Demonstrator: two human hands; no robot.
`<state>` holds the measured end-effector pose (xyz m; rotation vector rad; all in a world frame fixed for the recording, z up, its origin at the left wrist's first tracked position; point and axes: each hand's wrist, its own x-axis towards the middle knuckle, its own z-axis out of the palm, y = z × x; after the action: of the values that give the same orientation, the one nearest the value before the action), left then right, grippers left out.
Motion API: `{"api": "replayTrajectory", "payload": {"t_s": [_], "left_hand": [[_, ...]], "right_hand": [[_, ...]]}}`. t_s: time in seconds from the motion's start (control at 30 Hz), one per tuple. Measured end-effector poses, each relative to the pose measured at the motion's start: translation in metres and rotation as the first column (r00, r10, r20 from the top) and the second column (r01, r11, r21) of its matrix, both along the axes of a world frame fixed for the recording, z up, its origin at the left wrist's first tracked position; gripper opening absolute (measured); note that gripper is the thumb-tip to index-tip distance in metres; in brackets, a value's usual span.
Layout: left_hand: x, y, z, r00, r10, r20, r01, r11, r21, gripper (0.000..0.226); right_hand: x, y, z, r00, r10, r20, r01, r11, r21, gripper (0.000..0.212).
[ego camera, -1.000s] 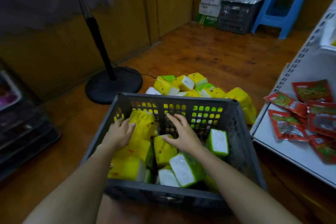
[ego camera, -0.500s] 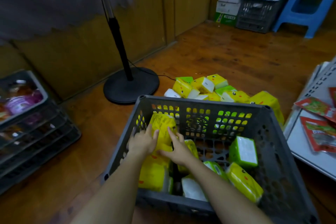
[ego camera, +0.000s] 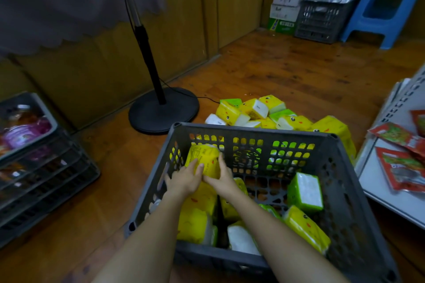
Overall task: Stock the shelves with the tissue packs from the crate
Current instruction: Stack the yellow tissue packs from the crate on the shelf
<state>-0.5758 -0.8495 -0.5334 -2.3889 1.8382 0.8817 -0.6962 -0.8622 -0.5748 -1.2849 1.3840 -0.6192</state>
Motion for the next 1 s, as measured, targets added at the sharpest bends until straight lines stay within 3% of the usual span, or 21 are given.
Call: {"api": "replayTrajectory", "payload": {"t_s": [0.1,0.23,0.37,0.53,0.7,0.83,1.0], "left_hand": [[0.002,0.001,0.000,0.998,0.059,-0.003,-0.059,0.996,-0.062,0.055],[0.001,0.001,0.001,0.996,0.079,0.031,-0.079,0.997,-0.016,0.060],[-0.001,0.000,0.004,0.994,0.103,0.028,-0.103,0.995,-0.012,0.062],[-0.003,-0.002,0.003,0.973,0.201,-0.109,-0.209,0.975,-0.073,0.061],[-0.006,0.000,0.009,0.942,0.219,-0.256,-0.289,0.916,-0.280,0.060],[-0.023,-0.010,0.031,0.816,0.071,-0.573,-0.326,0.875,-0.357,0.069],[-0.043,-0.027,0.046,0.649,0.093,-0.755,-0.374,0.903,-0.211,0.088]], "right_hand": [[-0.002,-0.008,0.004,0.984,-0.154,0.086,0.143,0.983,0.118,0.099],[0.000,-0.012,0.007,0.982,-0.161,0.099,0.135,0.964,0.230,0.099],[0.011,-0.011,0.007,0.982,-0.177,0.063,0.159,0.963,0.217,0.105],[0.012,-0.007,0.004,0.962,-0.260,0.085,0.252,0.963,0.096,0.111],[-0.016,0.001,0.017,0.987,-0.162,0.010,0.162,0.981,-0.108,0.109],[-0.045,0.002,0.041,0.995,-0.068,-0.068,0.049,0.966,-0.254,0.107],[-0.085,0.005,0.081,0.964,0.046,-0.261,-0.158,0.890,-0.429,0.109]]}}
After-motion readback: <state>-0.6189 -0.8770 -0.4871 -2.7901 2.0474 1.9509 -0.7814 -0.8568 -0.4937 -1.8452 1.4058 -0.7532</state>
